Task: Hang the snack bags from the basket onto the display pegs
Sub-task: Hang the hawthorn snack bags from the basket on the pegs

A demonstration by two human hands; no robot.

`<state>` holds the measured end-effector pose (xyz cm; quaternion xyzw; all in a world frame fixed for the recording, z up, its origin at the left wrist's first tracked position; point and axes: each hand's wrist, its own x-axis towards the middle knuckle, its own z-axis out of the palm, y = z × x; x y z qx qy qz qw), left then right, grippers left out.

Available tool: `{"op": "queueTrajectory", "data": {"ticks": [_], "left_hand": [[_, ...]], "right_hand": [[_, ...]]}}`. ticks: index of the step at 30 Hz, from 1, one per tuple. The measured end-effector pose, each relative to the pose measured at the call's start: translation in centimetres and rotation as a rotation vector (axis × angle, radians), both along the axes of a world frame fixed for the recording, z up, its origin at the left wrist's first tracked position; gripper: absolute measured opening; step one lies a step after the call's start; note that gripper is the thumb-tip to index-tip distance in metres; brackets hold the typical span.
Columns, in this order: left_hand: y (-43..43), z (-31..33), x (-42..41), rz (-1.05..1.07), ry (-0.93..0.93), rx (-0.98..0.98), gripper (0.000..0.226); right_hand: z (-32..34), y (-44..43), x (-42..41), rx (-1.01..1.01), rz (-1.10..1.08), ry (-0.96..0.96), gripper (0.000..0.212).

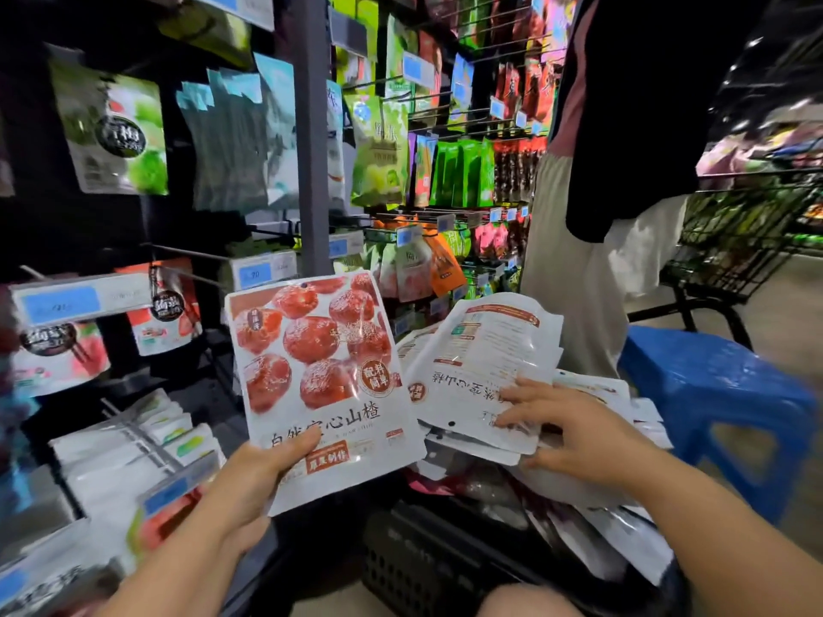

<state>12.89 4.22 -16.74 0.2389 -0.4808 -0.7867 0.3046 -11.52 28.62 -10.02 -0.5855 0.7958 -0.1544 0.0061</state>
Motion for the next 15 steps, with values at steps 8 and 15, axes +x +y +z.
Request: {"op": "queueTrajectory", "data": {"ticks": [8, 15], "left_hand": [[-0.2, 0.3, -0.3, -0.017, -0.021, -0.053, 0.045], [0.3, 0.4, -0.5, -0.016, -0.004, -0.092, 0.047]], "right_hand": [[0.4, 0.3, -0.8, 0.03, -0.003, -0.168, 0.042], [1.4, 0.5, 0.2, -0.079, -0.081, -0.09, 0.012]]}}
